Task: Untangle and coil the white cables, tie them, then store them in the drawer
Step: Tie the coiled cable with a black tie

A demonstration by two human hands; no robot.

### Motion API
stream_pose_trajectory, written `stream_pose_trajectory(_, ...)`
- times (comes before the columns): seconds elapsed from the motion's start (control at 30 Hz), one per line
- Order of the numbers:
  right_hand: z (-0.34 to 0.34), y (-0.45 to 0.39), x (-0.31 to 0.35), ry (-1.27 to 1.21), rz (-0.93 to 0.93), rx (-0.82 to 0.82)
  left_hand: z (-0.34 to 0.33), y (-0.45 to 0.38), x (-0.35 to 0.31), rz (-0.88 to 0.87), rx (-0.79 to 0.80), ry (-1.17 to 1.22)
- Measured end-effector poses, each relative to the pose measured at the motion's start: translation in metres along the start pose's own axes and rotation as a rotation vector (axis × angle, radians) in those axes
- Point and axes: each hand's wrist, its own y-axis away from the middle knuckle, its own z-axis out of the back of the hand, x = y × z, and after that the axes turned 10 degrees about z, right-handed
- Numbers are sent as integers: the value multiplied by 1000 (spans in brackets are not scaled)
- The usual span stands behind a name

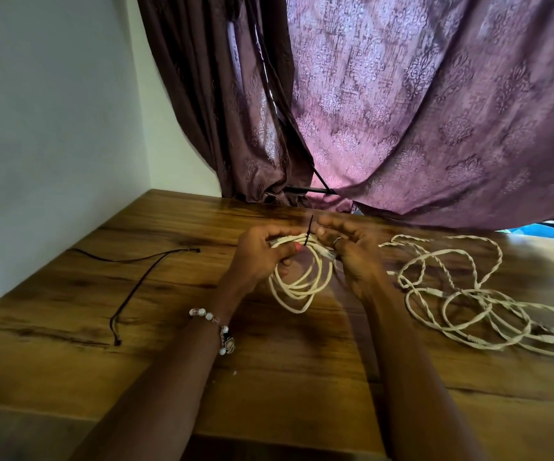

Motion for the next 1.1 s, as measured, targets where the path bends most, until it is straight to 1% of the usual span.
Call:
stream_pose_trajectory(0.17,-4,-1,-4,-46,-57,-78,-6,2,-2,-97,24,-74)
stream_pose_trajectory(0.3,-6,0,-1,-79,-37,-122,-9,3,-2,-124,37,-192)
stream_pose_trajectory(0.37,-7,1,-2,-54,-2,-138,-11,5,-4,-169,55,-258)
stream_pose_trajectory(0.43,-9,1,-3,14,68,-133,-14,6,-5,-211,37,-290)
stream_pose_trajectory(0.57,-10,-2,-5,140,176,-123,-19,5,-2,-221,-72,-209)
stream_pose_trajectory(0.63,-9,-3,-6,241,267,-119,-23,5,-1,-186,-102,-169)
stream_pose_trajectory(0.7,-11,-1,-6,317,346,-106,-24,6,-3,-97,-117,-89)
stream_pose_trajectory(0.8,-15,-2,-6,345,389,-118,-24,10,-8,45,-40,81)
stream_pose_trajectory(0.87,-16,-3,-6,334,392,-128,-23,11,-11,105,-19,148)
stream_pose_trajectory(1.0,-13,-5,-8,317,407,-140,-25,10,-12,108,4,165)
stream_pose_trajectory(1.1,-13,-4,-9,341,427,-145,-27,10,-13,140,-3,177)
